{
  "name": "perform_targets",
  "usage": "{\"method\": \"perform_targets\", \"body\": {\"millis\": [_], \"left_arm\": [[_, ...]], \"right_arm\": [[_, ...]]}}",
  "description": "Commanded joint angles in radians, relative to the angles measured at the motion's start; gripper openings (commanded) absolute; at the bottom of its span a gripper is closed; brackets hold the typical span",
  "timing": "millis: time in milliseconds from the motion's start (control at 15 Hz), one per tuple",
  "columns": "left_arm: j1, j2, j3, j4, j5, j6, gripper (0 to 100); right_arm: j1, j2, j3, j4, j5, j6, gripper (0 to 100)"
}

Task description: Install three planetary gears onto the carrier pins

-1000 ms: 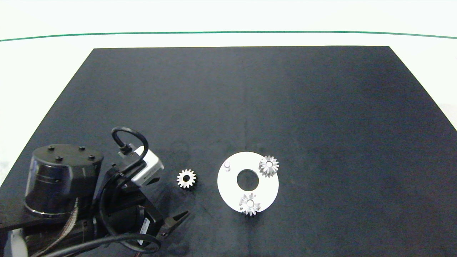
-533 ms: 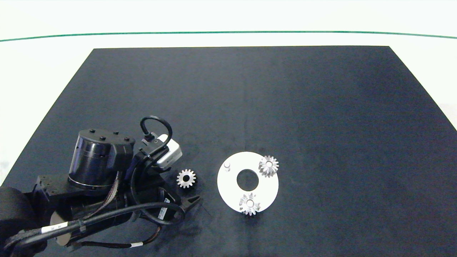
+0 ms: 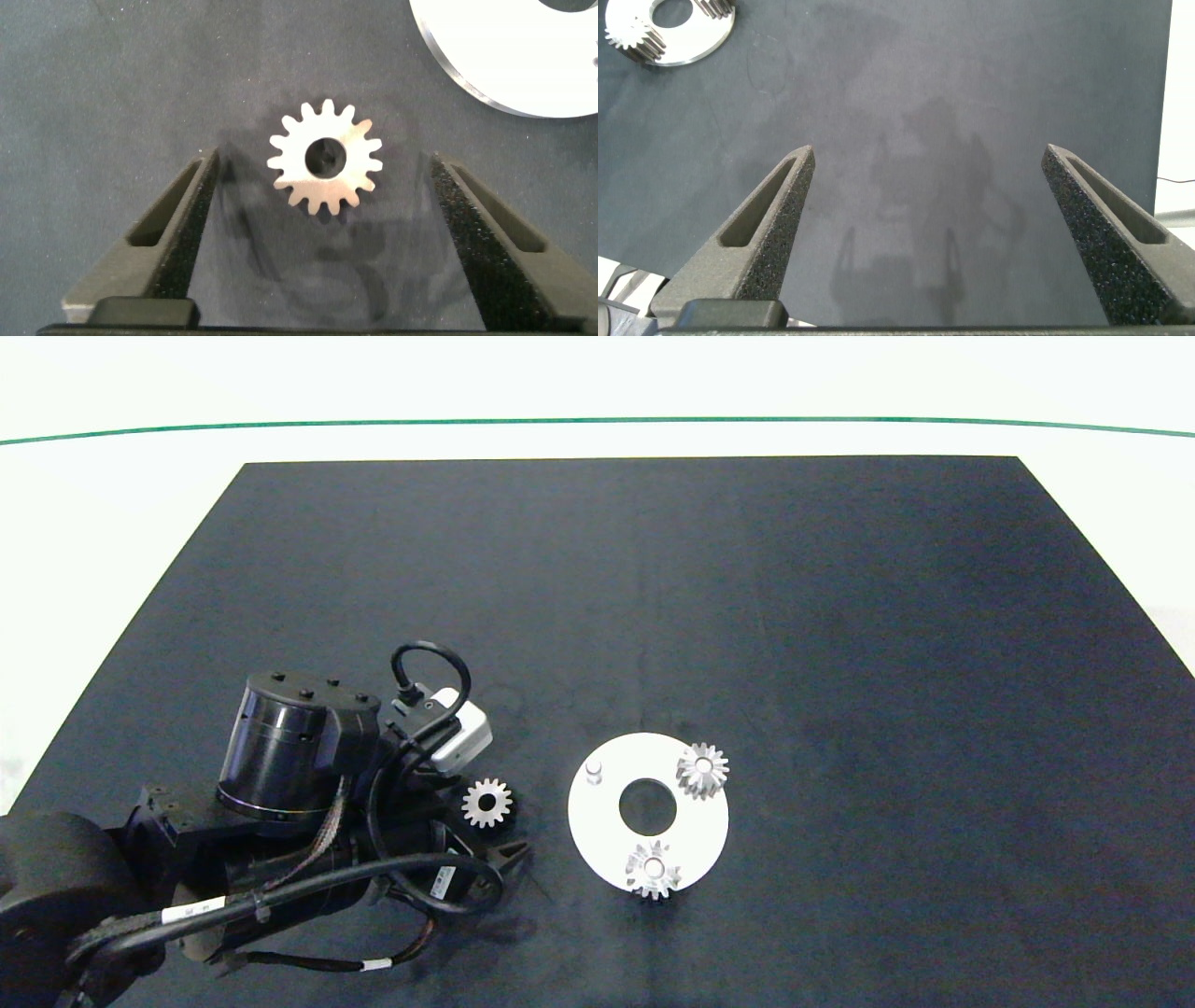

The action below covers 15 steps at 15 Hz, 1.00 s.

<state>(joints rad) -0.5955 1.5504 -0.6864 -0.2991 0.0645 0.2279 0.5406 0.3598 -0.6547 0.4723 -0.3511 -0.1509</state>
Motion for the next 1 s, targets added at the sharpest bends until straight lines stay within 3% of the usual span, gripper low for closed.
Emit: {"method": "perform_targets", "body": {"millis": [67, 1000], "left_arm": [[0.0, 0.0, -0.005, -0.005, 0.001, 0.005, 83], [0.0, 0.042, -0.013, -0.031, 0.001, 0.018, 55]], "right_arm": [[0.001, 0.004, 0.003, 0.003, -0.002, -0.001, 100], [0.007, 0.004, 0.003, 0.003, 0.0, 0.001, 100]]}}
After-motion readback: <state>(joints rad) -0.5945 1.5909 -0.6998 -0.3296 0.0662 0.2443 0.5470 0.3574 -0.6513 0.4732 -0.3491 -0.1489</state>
